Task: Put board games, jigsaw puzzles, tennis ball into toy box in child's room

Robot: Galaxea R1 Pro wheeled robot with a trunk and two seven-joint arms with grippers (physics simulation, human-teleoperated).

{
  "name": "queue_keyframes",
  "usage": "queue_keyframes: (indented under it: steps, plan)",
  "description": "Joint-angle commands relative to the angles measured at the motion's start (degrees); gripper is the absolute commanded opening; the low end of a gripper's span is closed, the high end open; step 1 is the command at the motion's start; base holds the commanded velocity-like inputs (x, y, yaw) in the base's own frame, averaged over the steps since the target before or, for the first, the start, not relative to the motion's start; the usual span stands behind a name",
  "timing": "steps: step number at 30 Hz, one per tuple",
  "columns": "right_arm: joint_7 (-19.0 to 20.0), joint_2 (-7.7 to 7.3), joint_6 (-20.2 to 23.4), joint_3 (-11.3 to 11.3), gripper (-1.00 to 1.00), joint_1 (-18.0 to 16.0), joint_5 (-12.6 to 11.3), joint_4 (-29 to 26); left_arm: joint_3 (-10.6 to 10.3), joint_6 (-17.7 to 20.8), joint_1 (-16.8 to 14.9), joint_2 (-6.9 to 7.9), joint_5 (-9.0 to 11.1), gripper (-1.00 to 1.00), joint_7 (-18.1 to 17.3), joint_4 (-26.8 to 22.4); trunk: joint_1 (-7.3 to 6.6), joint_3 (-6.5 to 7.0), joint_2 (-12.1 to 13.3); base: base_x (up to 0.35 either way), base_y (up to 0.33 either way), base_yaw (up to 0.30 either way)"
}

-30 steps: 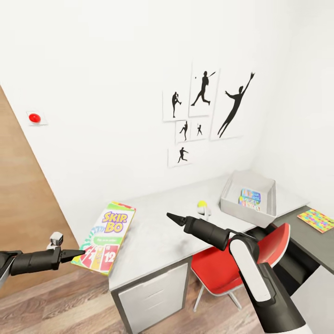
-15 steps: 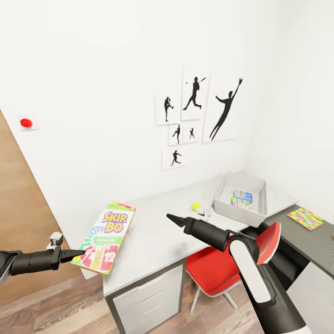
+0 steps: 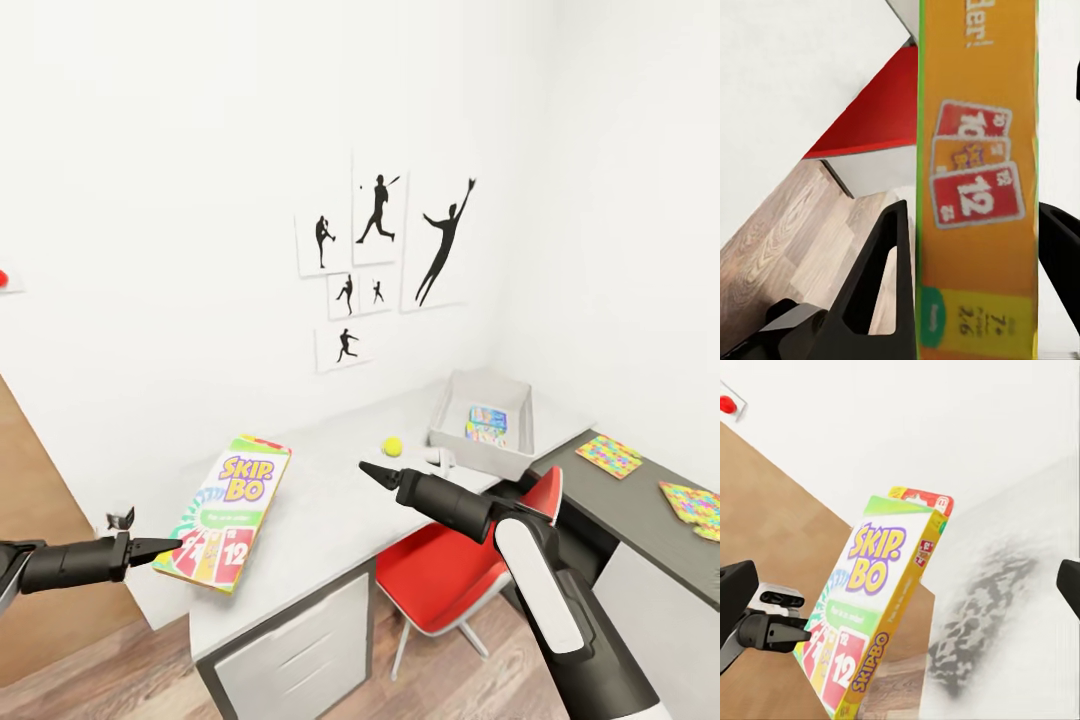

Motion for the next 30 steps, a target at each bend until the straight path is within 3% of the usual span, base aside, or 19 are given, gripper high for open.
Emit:
queue_keyframes:
  steps: [1,7,30]
  plan:
    - [0.2,-0.03,0.2,0.0,1.00,0.0,0.1,0.0,0.0,0.6,0.0,0.03,0.0,-1.00,-0.2,0.0,0.04,-0.08,-0.1,0.000,0.000,-0.248]
    - [0.2,-0.02,0.0,0.0,1.00,-0.1,0.4,0.1,0.0,0.6,0.0,0.28,0.1,-1.00,-0.2,-0.1,0.04,0.09,-0.1,0.000,0.000,-0.187]
    - [0.2,0.00,0.6,-1.5,1.00,-0.1,-0.1,-0.2,0.0,0.6,0.0,0.45,0.1,-1.00,-0.2,-0.1,0.04,0.10,-0.1,0.000,0.000,-0.005]
